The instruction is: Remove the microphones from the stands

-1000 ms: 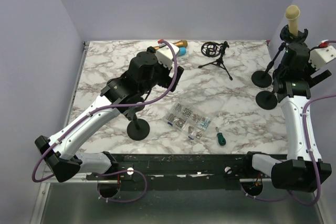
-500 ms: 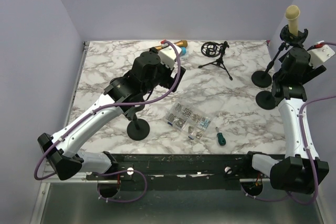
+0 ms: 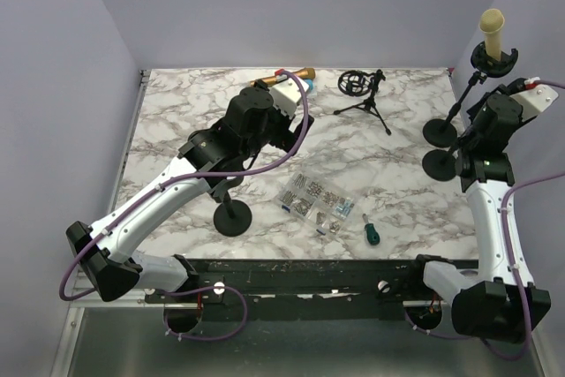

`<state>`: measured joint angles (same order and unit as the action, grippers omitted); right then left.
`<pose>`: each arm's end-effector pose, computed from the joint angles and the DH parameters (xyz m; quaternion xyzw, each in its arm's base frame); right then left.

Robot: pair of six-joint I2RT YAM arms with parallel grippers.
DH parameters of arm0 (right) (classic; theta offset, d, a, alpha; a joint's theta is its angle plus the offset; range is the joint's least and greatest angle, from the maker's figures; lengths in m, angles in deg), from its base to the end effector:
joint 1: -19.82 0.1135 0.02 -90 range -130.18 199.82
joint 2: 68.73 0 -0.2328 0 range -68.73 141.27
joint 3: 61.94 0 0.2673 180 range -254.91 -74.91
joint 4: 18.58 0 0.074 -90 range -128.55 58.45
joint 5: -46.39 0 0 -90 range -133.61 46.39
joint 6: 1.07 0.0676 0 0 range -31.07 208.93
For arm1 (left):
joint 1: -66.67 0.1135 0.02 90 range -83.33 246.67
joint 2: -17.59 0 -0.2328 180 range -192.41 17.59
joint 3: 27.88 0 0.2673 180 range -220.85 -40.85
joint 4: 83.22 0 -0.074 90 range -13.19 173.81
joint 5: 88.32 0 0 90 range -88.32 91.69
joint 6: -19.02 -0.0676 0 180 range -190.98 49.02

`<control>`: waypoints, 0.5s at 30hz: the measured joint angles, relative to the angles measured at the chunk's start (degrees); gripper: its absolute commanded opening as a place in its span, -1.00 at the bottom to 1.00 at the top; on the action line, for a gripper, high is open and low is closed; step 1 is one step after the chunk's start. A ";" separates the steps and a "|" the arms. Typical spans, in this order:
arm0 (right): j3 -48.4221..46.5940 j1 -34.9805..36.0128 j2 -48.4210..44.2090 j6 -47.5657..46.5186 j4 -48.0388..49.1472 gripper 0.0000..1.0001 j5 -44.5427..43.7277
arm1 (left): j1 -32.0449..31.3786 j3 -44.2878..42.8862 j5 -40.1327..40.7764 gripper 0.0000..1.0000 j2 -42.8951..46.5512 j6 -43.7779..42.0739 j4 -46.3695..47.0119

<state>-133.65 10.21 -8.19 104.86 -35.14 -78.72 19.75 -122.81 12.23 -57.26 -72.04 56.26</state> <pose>0.2858 -0.0878 0.3558 0.3539 0.6428 -0.1874 0.6531 0.2425 -0.2412 0.3809 0.2846 0.7685 -0.1518 0.5525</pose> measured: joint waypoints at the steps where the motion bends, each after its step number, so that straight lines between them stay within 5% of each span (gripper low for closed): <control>1: 0.72 0.00 -0.90 0.09 -0.02 -0.38 1.07 | 0.00 0.00 0.00 0.90 0.00 0.00 -0.02; 7: 2.27 -0.15 -3.74 0.26 -0.44 -0.79 8.96 | -0.09 0.00 -0.02 0.90 0.00 0.04 -0.02; 15: 4.11 -0.15 -4.96 0.42 1.01 -0.86 23.21 | -0.63 0.00 -0.02 0.90 0.00 0.00 -0.04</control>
<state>-129.54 10.06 -13.15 105.27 -34.14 -55.51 19.12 -122.81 12.21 -57.26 -72.04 56.21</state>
